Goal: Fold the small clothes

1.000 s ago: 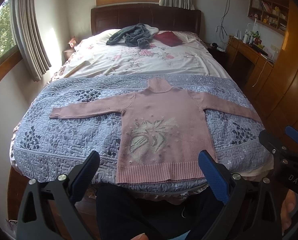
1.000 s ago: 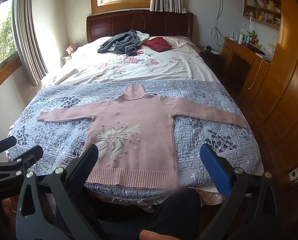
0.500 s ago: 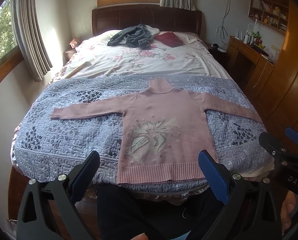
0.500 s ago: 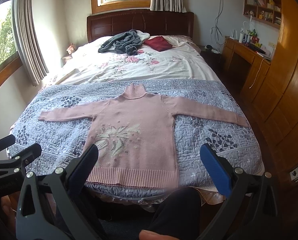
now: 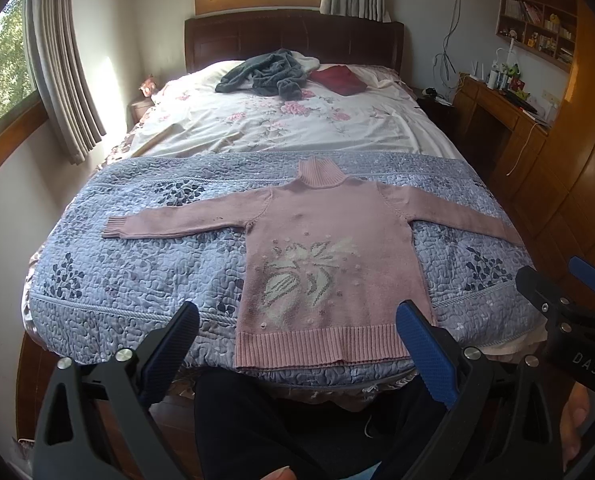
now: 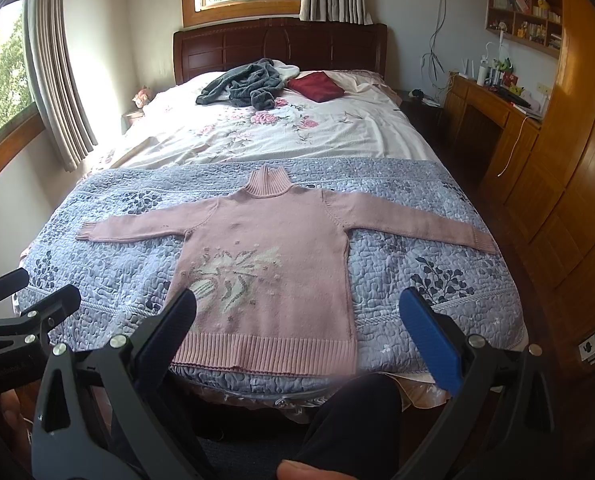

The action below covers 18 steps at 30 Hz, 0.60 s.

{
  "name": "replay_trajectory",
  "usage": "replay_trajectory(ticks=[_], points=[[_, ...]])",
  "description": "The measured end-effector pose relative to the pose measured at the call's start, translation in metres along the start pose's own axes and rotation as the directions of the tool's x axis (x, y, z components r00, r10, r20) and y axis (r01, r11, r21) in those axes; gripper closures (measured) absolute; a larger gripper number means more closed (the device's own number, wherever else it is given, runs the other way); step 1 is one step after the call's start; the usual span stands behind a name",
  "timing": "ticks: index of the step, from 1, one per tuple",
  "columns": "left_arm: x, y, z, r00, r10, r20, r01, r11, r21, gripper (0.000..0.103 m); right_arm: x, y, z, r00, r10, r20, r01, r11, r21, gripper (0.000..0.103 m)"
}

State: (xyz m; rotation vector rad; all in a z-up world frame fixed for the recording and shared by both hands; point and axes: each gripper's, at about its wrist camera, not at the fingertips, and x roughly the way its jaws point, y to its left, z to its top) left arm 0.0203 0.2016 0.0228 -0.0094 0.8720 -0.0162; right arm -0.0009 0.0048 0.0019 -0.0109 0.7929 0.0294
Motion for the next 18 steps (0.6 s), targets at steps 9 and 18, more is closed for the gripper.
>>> replay_trajectory(ticks=[9,18], points=[[-0.0007,0.0019,0.0003,1.000,-0.002,0.001,0.002,1.000,-0.002,0.004,-0.0040,0.0032,-0.0006,1.000,-0.013,0.014,0.013,1.000,-0.009,0.003],[0.0027,-0.0022,-0.0007,1.000,0.000,-0.008,0.000,1.000,0.001,0.004,-0.0012,-0.0003,0.0004,1.000,-0.015,0.016,0.015,1.000,-0.014,0.002]])
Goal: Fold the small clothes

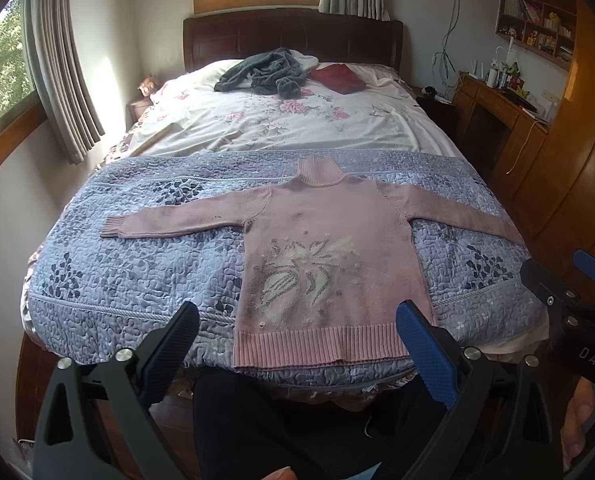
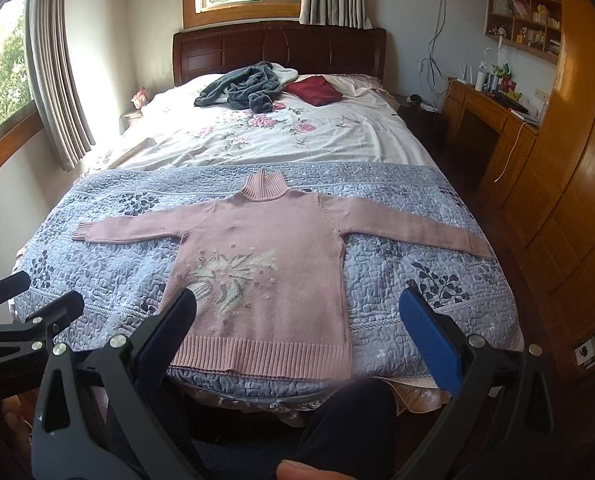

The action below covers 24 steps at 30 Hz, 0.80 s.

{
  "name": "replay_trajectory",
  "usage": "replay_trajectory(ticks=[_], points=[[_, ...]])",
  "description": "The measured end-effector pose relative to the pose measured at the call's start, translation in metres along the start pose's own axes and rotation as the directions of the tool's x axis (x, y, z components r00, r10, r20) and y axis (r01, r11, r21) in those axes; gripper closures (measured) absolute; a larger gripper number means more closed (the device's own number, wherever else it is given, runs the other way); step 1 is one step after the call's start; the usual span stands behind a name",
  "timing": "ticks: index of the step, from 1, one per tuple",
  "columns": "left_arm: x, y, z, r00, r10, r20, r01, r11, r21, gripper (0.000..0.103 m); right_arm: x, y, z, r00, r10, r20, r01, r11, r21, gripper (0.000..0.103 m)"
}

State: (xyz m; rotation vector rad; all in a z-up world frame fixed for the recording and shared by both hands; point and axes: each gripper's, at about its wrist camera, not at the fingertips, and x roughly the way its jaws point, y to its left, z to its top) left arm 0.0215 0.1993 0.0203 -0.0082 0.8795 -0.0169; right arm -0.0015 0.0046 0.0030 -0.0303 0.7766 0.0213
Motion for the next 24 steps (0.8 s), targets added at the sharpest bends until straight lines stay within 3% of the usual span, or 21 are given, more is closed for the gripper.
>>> replay_trajectory(ticks=[10,16,18,20,24], points=[[0.012,-0.002,0.000,1.000,-0.016,0.021,0.016,1.000,0.004,0.004,0.013,-0.008,0.003,1.000,-0.017,-0.002,0.017,1.000,-0.010,0.003],[0.037,0.003,-0.004,0.986,-0.166,0.014,0.166,0.986,-0.029,0.004,0.037,-0.026,0.002,0.998,-0.068,0.007,0.068,0.997,-0.025,0.003],[0.050,0.003,-0.004,0.983,-0.184,-0.005,0.183,0.982,-0.040,0.004,0.048,-0.041,0.000,0.998,-0.024,0.056,0.025,1.000,-0.018,0.003],[0.064,0.004,-0.004,0.979,-0.198,-0.036,0.196,0.979,-0.052,0.004,0.070,-0.063,-0.004,0.991,0.100,0.085,-0.100,0.995,-0.005,0.003],[0.088,0.005,-0.003,0.962,-0.263,-0.075,0.255,0.961,-0.103,0.004,0.144,-0.132,-0.010,0.993,0.110,-0.044,-0.103,0.985,0.137,0.003]])
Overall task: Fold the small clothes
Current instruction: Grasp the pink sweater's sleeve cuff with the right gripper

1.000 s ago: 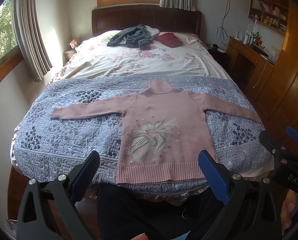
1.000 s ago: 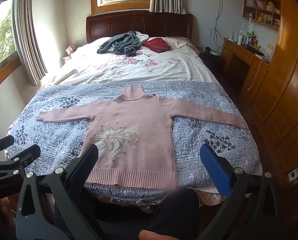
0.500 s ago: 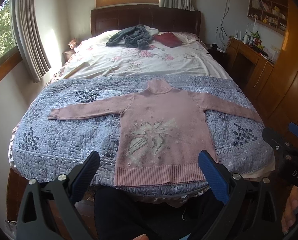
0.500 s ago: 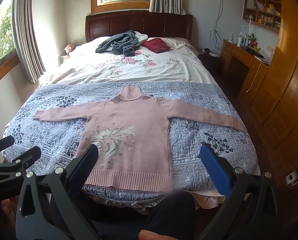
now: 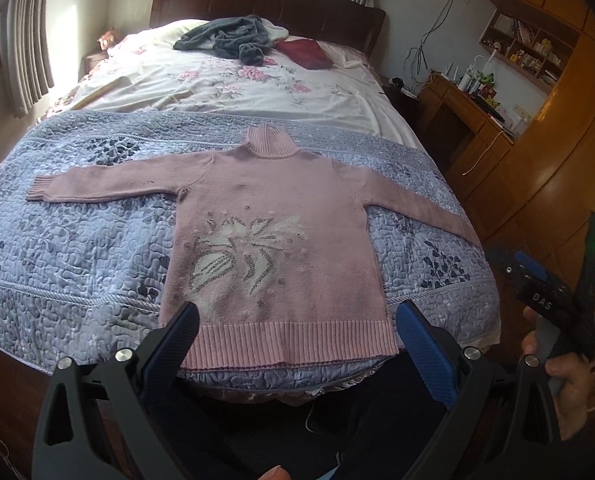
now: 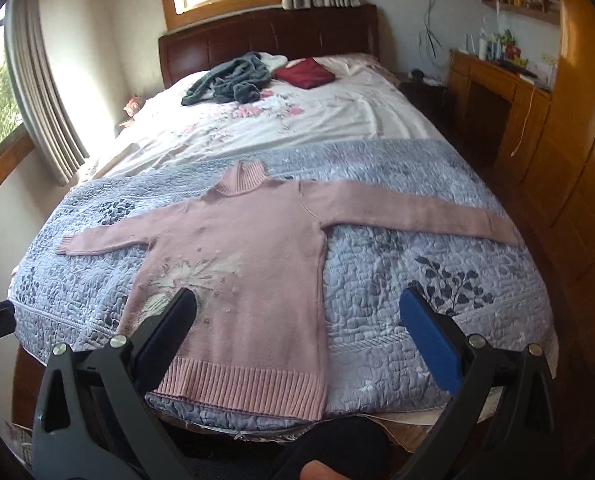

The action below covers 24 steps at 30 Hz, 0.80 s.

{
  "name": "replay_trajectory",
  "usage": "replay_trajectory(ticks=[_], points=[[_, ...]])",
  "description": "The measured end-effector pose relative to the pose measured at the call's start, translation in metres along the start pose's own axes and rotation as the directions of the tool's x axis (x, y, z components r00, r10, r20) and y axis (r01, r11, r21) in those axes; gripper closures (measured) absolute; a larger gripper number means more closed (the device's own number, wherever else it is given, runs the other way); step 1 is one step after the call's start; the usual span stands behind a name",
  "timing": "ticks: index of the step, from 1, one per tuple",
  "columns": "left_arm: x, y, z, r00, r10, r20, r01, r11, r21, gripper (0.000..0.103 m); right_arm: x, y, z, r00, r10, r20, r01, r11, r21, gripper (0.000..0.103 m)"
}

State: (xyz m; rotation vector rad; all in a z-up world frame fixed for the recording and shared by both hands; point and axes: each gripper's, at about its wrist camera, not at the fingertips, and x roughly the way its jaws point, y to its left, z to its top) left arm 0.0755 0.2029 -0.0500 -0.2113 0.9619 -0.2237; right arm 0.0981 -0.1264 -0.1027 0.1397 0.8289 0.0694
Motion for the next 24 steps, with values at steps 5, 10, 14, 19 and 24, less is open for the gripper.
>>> replay_trajectory(ticks=[5,10,14,19,24], points=[[0.023,0.013,0.003,0.998,-0.065,0.007,0.066,0.994,-0.085,0.004,0.079,-0.157,0.002,0.992,0.108,-0.071,-0.064,0.888,0.456,0.029],[0.061,0.041,0.010,0.970,-0.241,0.015,0.233,0.917,-0.325,0.004,0.144,-0.301,-0.020,0.973,0.226,0.048,-0.168,0.547,0.820,0.062],[0.088,0.042,0.020,0.978,-0.206,0.008,0.197,0.920,-0.338,0.004,0.180,-0.388,-0.029,0.971,0.155,0.182,-0.225,0.335,0.915,0.075],[0.116,0.040,0.033,0.985,-0.172,-0.012,0.157,0.927,-0.340,0.004,0.221,-0.463,-0.028,0.967,0.067,0.246,-0.254,0.181,0.950,0.084],[0.137,0.041,0.040,0.989,-0.144,-0.018,0.128,0.925,-0.359,0.004,0.256,-0.498,-0.028,0.977,0.029,0.212,-0.214,0.116,0.970,0.084]])
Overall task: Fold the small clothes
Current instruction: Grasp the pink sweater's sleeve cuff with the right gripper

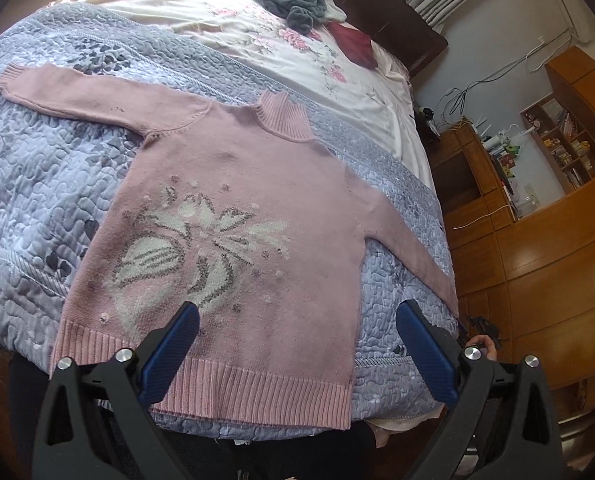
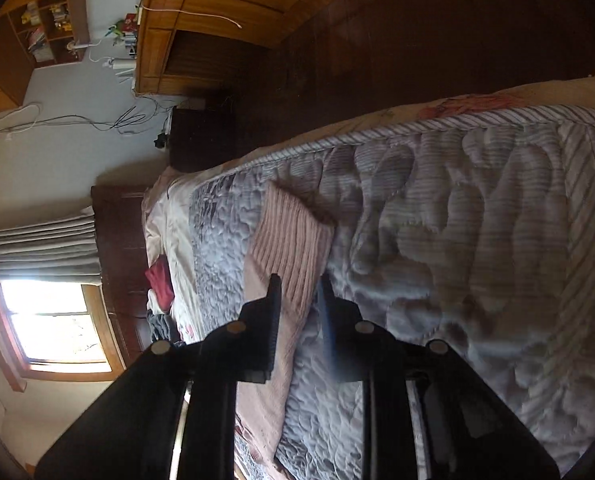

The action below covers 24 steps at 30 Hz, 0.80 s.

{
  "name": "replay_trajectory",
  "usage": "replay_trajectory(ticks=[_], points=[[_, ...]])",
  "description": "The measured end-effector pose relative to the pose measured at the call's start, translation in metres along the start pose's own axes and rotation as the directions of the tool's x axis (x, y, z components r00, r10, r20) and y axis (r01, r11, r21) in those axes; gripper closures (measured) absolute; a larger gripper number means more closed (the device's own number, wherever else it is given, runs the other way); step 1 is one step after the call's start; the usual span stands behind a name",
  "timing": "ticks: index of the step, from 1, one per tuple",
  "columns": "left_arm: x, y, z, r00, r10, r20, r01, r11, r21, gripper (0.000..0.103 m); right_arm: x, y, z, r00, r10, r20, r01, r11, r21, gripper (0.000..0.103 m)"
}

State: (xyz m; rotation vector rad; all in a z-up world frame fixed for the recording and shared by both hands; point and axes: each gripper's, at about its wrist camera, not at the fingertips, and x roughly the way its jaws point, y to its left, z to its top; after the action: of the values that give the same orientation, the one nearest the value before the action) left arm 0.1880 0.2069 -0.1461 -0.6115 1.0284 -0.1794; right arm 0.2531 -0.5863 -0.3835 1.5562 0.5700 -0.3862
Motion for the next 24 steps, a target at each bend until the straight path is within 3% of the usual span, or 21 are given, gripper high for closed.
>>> replay_trajectory(ticks=[11,13,18,24], points=[[0.035,0.004,0.004,0.996,-0.028,-0.086,0.022,0.997,-0.079,0.004,0.040,0.006,0.015,0.999,-0.044,0.008,0.044,0.999,-0.025,0.085],[0.038,0.007,0.006,0.994,-0.045,-0.102,0.034,0.994,-0.099,0.004,0.040,0.016,0.016,0.999,-0.040,0.011,0.041,0.997,-0.060,0.097],[0.040,0.018,0.011,0.987,-0.078,-0.139,0.060,0.990,-0.131,0.004,0.020,0.080,-0.006,1.000,0.006,0.028,0.001,0.969,-0.249,0.097],[0.032,0.029,0.018,0.986,-0.107,-0.127,0.089,0.986,-0.141,0.004,0.002,0.178,-0.074,0.994,0.108,-0.008,-0.099,0.870,-0.483,0.097]])
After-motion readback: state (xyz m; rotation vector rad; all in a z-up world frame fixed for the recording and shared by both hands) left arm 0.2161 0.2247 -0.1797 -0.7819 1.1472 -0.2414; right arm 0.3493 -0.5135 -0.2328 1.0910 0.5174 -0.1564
